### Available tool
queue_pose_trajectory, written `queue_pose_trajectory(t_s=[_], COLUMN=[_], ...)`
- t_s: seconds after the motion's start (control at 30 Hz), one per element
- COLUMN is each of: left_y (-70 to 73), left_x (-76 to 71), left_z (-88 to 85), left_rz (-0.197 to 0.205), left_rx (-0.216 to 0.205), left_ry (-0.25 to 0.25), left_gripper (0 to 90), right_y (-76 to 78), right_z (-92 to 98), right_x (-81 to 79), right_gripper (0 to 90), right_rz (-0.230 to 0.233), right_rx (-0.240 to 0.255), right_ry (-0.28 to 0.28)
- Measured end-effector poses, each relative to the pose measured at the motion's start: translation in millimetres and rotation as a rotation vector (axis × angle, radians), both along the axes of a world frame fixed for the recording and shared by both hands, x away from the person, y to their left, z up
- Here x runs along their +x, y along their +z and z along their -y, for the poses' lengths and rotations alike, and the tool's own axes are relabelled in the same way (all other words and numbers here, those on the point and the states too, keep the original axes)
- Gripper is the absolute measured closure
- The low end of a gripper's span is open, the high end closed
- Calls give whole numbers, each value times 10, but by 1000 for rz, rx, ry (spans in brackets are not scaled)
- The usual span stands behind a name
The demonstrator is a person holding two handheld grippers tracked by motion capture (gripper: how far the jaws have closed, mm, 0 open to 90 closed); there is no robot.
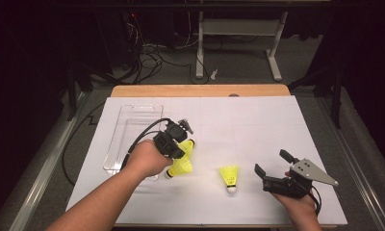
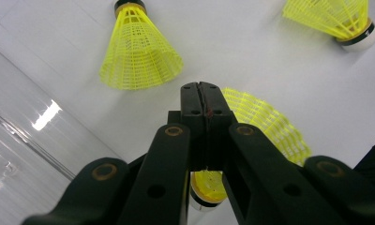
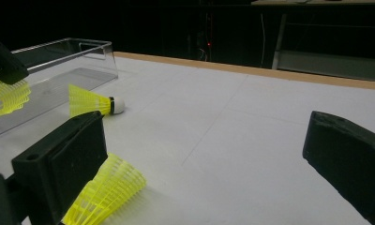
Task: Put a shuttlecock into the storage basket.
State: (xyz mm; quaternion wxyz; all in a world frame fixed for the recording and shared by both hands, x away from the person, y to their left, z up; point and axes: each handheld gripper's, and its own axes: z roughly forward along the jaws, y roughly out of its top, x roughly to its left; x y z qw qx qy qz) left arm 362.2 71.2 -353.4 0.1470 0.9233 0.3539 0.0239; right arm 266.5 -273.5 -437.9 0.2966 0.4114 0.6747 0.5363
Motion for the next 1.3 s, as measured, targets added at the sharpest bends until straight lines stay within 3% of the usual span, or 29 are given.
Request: queue_pose_trajectory(t_s=[0.7, 0.87, 1.3], left_y=[259, 300, 465], left_x=[52, 52, 110], left_z=[-185, -225, -503], left_rz=[9, -7, -43], left_rx=[-14, -11, -20], left_ry=[42, 40, 98], left_gripper=[900, 900, 900], right_y=[-1, -1, -8], right_z=[-3, -1, -9], right_x=[-1, -2, 1], right_gripper=[6, 6, 6], right_rz=[1, -1, -6], right_rx=[-1, -2, -2], right_ry=[1, 1, 4])
